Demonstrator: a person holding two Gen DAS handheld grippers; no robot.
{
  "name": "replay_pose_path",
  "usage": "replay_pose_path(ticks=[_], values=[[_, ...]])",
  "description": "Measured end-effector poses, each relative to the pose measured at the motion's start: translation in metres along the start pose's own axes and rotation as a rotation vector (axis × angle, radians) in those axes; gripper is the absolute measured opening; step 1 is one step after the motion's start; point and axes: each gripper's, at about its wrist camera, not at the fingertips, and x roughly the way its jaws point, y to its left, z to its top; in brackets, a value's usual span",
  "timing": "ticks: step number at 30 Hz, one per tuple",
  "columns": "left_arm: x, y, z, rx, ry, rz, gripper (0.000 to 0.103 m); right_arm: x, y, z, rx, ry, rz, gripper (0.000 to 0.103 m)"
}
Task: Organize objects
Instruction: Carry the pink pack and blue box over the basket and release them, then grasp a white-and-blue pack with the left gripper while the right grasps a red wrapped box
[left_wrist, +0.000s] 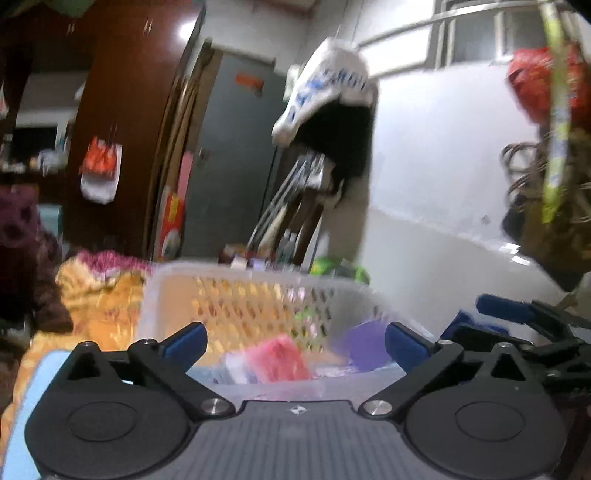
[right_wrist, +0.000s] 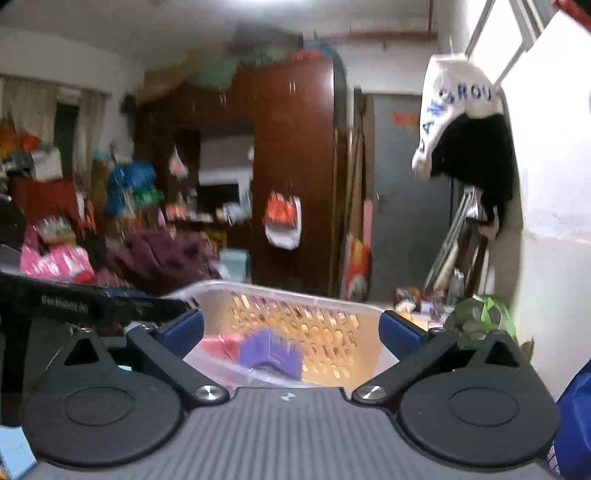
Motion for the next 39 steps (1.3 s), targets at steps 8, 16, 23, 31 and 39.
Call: replay_pose_path(ticks=[8,16,23,31,39], values=[[-0.046,0.025,-0.084,-0.023,0.148,0.016,0.103,-0.024,-0.039,-0.09,0.141,0.241,-0.128,0.103],[-0.03,0.012,-0.114,0.036,0.269,0.07,0.102,-0.007,-0.052,-0.115,0.215,0.376,-0.101,0.102],[-0.026,0.013,-0.113,0.006,0.257,0.135,0.101,-0.003,-0.042,-0.121,0.141,0.421,-0.142,0.078],[-0.023,0.019,-0.114,-0.031,0.278,0.087,0.101,-0.002,-0.042,-0.121,0.145,0.425,-0.158,0.074],[-0.029,0.025,-0.115,-0.092,0.252,0.111,0.098,-0.005,-0.042,-0.123,0.152,0.405,-0.151,0.051]])
